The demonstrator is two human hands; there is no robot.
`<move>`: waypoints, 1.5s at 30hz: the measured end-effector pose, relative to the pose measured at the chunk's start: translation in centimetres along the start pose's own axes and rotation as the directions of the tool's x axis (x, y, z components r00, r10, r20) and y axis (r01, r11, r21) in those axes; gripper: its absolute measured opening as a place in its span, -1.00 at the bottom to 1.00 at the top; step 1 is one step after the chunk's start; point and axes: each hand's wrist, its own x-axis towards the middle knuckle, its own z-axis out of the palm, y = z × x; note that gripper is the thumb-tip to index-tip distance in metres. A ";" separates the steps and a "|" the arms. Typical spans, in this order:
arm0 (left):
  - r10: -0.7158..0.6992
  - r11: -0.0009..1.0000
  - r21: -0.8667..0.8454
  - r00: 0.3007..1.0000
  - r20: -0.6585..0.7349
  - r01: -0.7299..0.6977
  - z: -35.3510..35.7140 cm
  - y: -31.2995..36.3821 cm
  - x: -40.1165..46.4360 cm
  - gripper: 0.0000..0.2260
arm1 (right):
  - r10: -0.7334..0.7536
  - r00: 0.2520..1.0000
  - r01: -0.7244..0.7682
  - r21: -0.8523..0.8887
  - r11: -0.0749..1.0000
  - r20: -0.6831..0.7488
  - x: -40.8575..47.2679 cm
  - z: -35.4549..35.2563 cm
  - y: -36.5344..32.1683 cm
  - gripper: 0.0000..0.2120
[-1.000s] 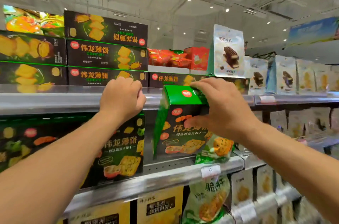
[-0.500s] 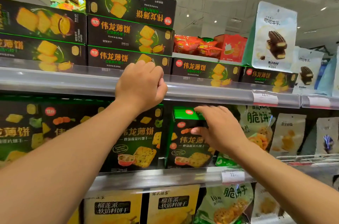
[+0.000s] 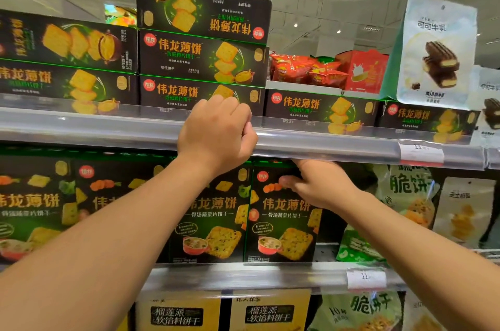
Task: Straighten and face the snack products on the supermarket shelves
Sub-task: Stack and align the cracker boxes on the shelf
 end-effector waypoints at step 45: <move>-0.032 0.996 -0.090 0.999 -0.032 0.029 -2.8 -6.3 -1.7 -0.78 | 0.369 0.929 -0.242 0.814 0.527 0.037 16.4 -15.2 -8.3 -0.45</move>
